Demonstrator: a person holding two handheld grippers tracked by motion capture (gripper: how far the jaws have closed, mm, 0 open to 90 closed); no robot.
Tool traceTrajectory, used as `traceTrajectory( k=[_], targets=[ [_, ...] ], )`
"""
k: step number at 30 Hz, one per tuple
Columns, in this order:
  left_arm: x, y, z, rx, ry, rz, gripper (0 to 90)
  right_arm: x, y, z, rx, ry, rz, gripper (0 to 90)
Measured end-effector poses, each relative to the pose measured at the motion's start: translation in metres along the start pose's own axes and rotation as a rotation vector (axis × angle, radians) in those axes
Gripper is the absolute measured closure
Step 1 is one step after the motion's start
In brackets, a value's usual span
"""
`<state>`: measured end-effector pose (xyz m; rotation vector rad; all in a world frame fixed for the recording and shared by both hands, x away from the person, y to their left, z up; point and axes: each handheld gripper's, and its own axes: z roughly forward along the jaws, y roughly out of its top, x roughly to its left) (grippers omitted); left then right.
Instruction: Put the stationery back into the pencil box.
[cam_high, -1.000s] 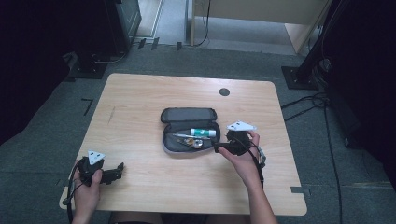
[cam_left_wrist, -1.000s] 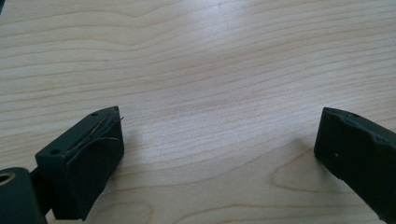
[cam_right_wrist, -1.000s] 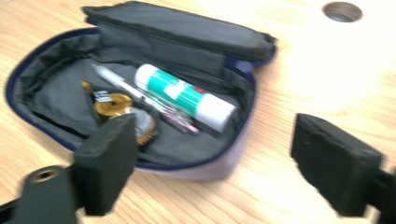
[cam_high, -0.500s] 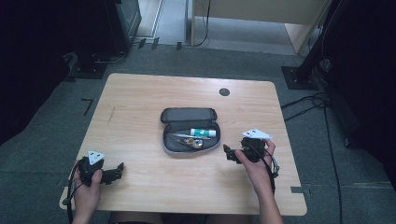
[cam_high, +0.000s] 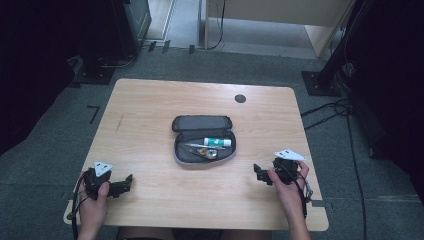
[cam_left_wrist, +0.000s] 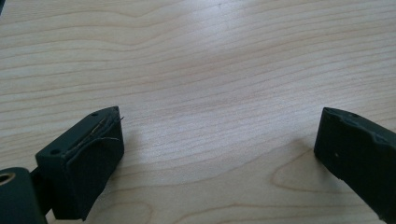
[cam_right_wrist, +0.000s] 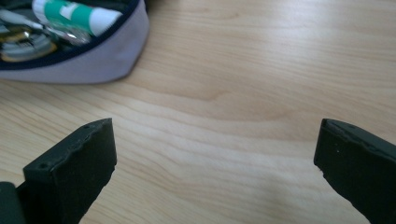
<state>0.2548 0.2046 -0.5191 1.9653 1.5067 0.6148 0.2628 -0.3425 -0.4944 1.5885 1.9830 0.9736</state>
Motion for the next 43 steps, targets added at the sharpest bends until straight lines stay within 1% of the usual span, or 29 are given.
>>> traceTrajectory(
  k=[5, 8, 11, 13, 16, 18, 20, 21, 23, 24, 25, 26, 28, 29, 32, 37, 43],
  targets=[
    [0.0, 0.0, 0.0, -0.001, 0.0, -0.001, 1.7, -0.013, -0.016, -0.003, 0.018, -0.025, 0.018, 0.0],
    [0.0, 0.0, 0.0, -0.001, 0.0, 0.0, 1.7, -0.019, -0.024, -0.006, 0.026, -0.031, 0.027, 0.0],
    [0.0, 0.0, 0.0, -0.001, 0.0, -0.001, 1.7, -0.024, -0.032, -0.01, 0.032, -0.026, 0.037, 0.0],
    [0.0, 0.0, 0.0, -0.001, 0.0, -0.001, 1.7, -0.026, -0.039, -0.014, 0.041, -0.039, 0.043, 0.0],
    [0.0, 0.0, 0.0, -0.001, 0.0, -0.001, 1.7, -0.029, -0.043, -0.017, 0.046, -0.05, 0.039, 0.0],
    [0.0, 0.0, 0.0, -0.001, 0.0, -0.001, 1.7, -0.033, -0.047, -0.02, 0.056, -0.061, 0.055, 0.0],
    [0.0, 0.0, 0.0, -0.001, 0.0, -0.001, 1.7, -0.037, -0.051, -0.023, 0.065, -0.076, 0.072, 0.0],
    [0.0, 0.0, 0.0, -0.001, 0.0, -0.001, 1.7, -0.038, -0.054, -0.024, 0.065, -0.095, 0.077, 0.0],
    [0.0, 0.0, 0.0, -0.001, 0.0, -0.001, 1.7, -0.041, -0.057, -0.028, 0.066, -0.111, 0.073, 0.0],
    [0.0, 0.0, 0.0, -0.001, 0.0, -0.001, 1.7, -0.042, -0.06, -0.03, 0.069, -0.139, 0.07, 0.0],
    [0.0, 0.0, 0.0, -0.001, 0.0, -0.001, 1.7, -0.042, -0.06, -0.03, 0.069, -0.139, 0.07, 0.0],
    [0.0, 0.0, 0.0, -0.001, 0.0, -0.001, 1.7, -0.043, -0.062, -0.031, 0.076, -0.161, 0.056, 0.0],
    [0.0, 0.0, 0.0, -0.001, 0.0, -0.001, 1.7, -0.044, -0.065, -0.032, 0.056, -0.165, 0.06, 0.0],
    [0.0, 0.0, 0.0, -0.001, 0.0, -0.001, 1.7, -0.045, -0.067, -0.033, 0.039, -0.161, 0.049, 0.0],
    [0.0, 0.0, 0.0, -0.001, 0.001, -0.001, 1.7, -0.045, -0.069, -0.034, 0.04, -0.147, 0.039, 0.0],
    [0.0, 0.0, 0.0, -0.002, 0.0, -0.002, 1.7, -0.045, -0.069, -0.034, 0.038, -0.148, 0.038, 0.0],
    [-0.004, 0.001, 0.001, -0.003, 0.021, -0.025, 1.7, -0.045, -0.069, -0.034, 0.039, -0.148, 0.039, 0.0]
  ],
)
